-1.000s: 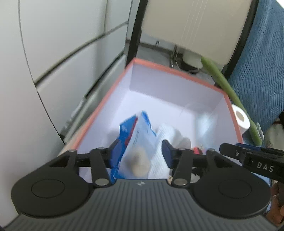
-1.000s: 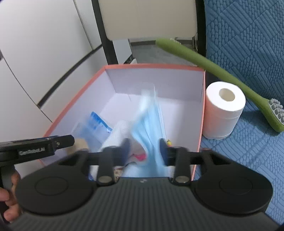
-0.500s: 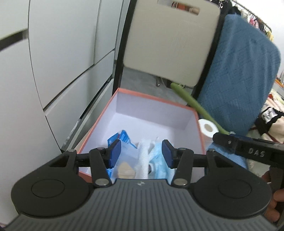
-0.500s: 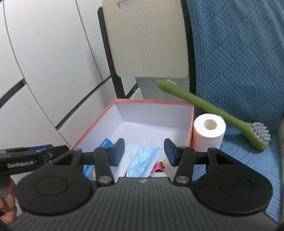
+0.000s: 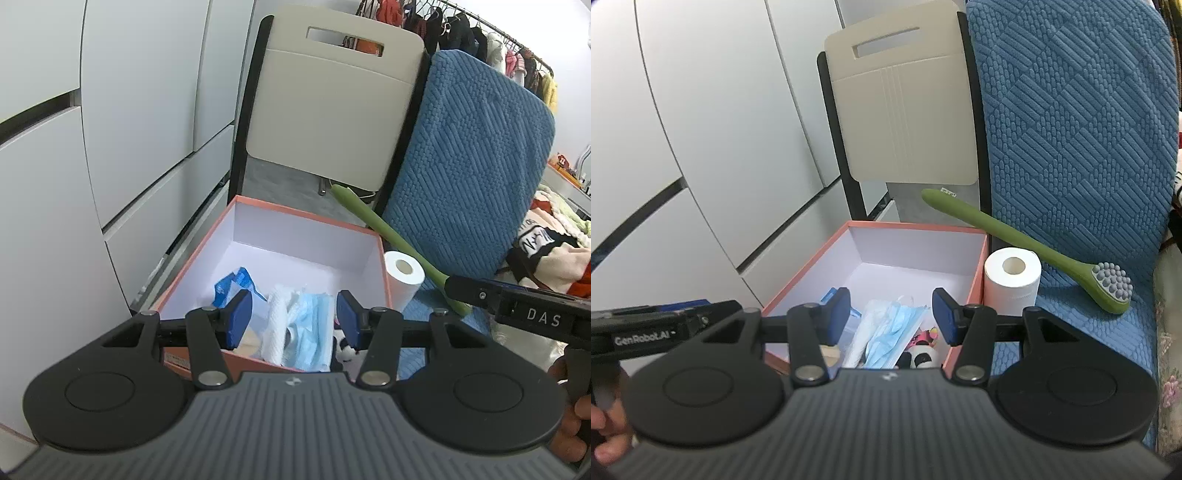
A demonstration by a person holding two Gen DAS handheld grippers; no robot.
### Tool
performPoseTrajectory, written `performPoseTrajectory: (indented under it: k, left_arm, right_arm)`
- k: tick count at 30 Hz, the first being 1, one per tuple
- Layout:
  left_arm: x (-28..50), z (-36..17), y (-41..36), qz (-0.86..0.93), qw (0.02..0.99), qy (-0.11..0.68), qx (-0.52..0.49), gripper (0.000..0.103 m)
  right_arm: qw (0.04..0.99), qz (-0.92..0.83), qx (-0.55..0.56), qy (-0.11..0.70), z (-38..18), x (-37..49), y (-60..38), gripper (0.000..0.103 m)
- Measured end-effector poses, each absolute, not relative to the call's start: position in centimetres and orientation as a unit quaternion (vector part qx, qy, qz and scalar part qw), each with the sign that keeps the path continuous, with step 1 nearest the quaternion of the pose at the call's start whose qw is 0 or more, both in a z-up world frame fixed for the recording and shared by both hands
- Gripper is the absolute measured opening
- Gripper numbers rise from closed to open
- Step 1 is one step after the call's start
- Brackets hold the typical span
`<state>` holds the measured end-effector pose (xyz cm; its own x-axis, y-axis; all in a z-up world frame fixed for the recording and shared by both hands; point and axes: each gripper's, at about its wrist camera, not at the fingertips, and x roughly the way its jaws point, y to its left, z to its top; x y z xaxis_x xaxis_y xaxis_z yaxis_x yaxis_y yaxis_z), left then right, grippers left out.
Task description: Organize soft objects
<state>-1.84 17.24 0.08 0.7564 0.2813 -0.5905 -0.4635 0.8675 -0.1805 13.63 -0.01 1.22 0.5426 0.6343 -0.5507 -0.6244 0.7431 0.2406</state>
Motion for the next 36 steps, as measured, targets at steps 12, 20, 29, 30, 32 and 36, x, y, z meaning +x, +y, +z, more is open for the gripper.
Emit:
performPoseTrajectory:
  k: [12,20,29,30,32,36]
  left_arm:
    - [-3.6,0.2,14.7,0.199,0.927,0.287,-0.139,0.058]
    - [-4.7,-0.5,14.7,0.195,0.924,0.294,-0.144,0.060]
    - [-5.1,0.1,14.7,0.199,0.927,0.281,-0.145,0.093]
    - [-5.1,0.2,14.7,0.201,0.927,0.281,-0.146,0.096]
    - [-5.1,0.1,14.7,0.204,0.926,0.282,-0.149,0.098]
    - [-4.9,-0.1,14.6,0.206,0.925,0.283,-0.148,0.101]
  right_arm:
    - [0.877,0.364,0.007,0.314,1.6,11.0,-2.5,0.052]
    - [0.875,0.368,-0.011,0.314,1.3,9.5,-2.9,0.052]
    - [0.876,0.368,-0.030,0.310,1.0,9.0,-2.3,0.100]
    - [0.878,0.367,-0.031,0.305,1.0,9.0,-2.4,0.102]
    - [0.880,0.365,-0.032,0.304,1.0,9.0,-2.5,0.103]
    - [0.881,0.359,-0.039,0.307,0.8,9.0,-2.7,0.103]
